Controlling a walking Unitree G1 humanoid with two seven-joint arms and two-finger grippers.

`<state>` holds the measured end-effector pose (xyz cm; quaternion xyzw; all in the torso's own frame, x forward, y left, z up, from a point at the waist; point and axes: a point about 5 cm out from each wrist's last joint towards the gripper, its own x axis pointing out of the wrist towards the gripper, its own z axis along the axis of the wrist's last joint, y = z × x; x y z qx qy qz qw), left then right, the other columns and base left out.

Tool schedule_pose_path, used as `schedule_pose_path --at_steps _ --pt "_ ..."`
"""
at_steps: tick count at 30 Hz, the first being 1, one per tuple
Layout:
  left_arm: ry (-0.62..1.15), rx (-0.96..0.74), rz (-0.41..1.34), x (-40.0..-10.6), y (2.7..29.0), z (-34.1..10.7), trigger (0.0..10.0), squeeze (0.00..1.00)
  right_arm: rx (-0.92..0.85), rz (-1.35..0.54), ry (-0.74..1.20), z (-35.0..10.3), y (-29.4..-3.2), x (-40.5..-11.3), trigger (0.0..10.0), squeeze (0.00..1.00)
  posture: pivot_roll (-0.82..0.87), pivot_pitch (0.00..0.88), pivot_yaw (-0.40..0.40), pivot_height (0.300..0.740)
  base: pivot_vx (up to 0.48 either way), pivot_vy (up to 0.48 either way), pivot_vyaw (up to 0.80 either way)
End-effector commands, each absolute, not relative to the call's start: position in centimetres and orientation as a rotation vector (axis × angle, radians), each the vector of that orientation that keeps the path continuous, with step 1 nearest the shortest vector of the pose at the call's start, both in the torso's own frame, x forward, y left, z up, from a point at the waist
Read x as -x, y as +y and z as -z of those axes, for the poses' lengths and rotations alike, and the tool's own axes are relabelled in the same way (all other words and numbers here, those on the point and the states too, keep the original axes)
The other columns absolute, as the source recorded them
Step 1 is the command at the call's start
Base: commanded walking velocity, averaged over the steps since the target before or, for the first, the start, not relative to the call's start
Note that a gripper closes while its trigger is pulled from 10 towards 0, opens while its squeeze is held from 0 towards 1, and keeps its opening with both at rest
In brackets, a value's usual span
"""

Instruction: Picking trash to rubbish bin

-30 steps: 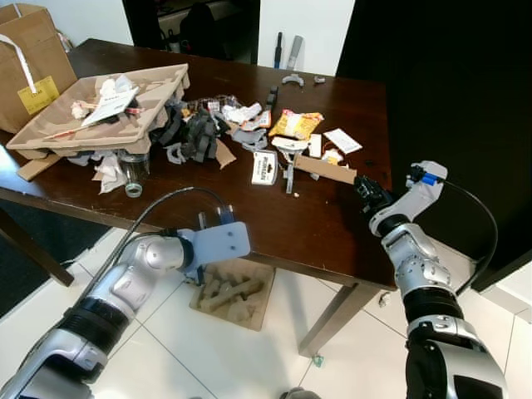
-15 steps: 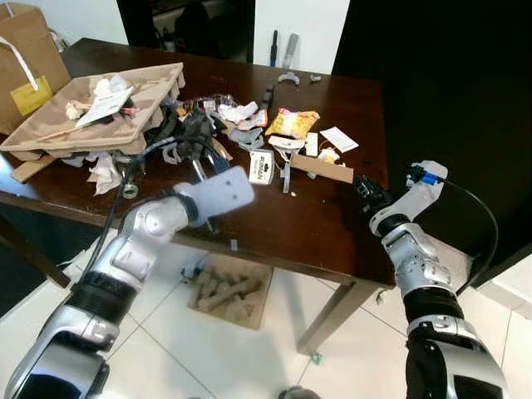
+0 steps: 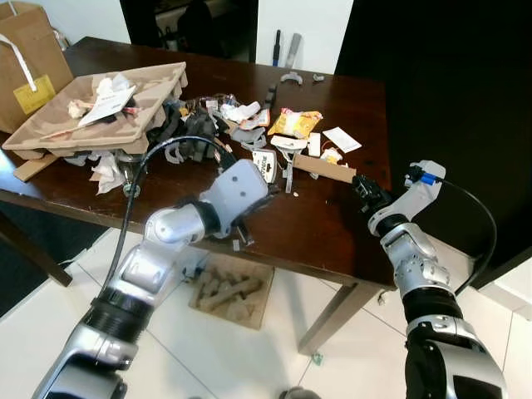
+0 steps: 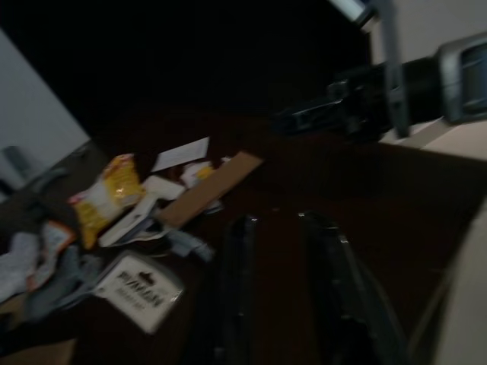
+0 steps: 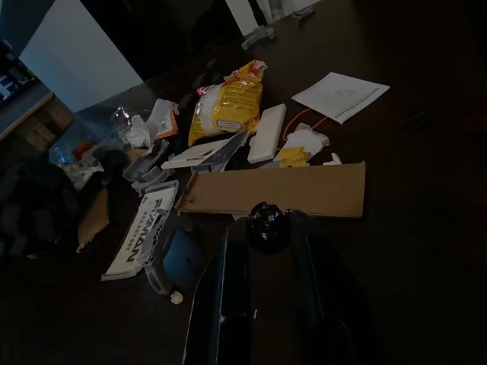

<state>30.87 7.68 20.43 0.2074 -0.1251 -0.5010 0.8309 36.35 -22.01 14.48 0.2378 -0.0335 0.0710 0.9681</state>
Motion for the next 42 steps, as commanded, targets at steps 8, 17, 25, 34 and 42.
schedule_pose_path --at_steps 8,17,25,34,42 --pt "-0.012 -0.553 1.255 -28.9 8.4 -17.1 10.0 1.00 -0.474 -0.141 -0.050 -14.0 -22.1 -36.1 10.0 0.00 0.05 0.132 0.003 0.740 0.000 0.000 0.00" --pt "0.192 -0.648 1.253 -28.0 10.7 -14.7 10.0 1.00 -0.471 -0.143 -0.045 -13.9 -22.0 -36.1 10.0 0.00 0.05 0.131 0.004 0.740 0.000 0.000 0.00" --pt "-0.118 -0.524 0.724 -33.5 13.2 -19.6 10.0 0.00 -0.449 -0.171 -0.035 -13.8 -21.2 -36.2 10.0 0.00 0.06 0.137 -0.006 0.740 0.000 0.000 0.00" --pt "-0.258 -0.275 0.398 -35.4 16.4 -22.2 10.0 0.00 -0.444 -0.175 -0.022 -13.5 -20.6 -36.3 10.0 0.00 0.06 0.137 -0.006 0.740 0.000 0.000 0.00" --pt "-0.285 -0.159 0.285 -35.9 17.9 -22.1 10.0 0.00 -0.439 -0.197 -0.015 -13.5 -19.9 -36.5 10.0 0.00 0.08 0.125 -0.004 0.740 0.267 0.000 -0.58"
